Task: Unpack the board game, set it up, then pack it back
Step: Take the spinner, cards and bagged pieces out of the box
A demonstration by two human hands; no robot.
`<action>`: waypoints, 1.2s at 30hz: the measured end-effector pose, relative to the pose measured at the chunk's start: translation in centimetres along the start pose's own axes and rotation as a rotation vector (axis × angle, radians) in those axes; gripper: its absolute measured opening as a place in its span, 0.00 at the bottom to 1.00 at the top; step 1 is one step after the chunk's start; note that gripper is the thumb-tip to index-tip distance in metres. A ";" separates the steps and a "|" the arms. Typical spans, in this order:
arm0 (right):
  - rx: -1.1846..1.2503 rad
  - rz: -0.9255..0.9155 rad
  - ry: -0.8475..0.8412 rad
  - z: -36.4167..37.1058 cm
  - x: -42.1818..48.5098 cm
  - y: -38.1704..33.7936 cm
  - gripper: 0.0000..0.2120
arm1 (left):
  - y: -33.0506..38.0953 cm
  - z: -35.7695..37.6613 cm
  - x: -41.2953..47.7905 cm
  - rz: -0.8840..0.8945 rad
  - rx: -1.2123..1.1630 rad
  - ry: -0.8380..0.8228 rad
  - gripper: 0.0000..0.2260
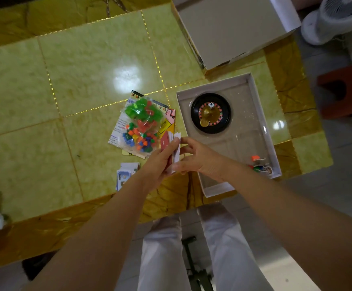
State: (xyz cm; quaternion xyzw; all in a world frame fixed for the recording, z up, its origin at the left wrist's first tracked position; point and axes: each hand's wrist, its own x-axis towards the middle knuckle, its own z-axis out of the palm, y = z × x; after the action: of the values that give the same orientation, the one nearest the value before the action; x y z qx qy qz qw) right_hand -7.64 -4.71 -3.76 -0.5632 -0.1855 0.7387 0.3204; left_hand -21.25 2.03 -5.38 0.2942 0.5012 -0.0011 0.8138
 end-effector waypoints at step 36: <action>-0.612 -0.177 0.084 8.3 6.4 1.8 0.54 | -0.5 -8.0 -2.9 -0.140 -0.169 -0.091 0.13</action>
State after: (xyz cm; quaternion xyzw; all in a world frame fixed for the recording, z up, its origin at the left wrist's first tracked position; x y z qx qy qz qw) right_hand -17.03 -0.92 -7.02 -0.6453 -0.4337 0.5940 0.2066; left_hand -29.33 4.59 -5.82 0.1885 0.4812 -0.0289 0.8556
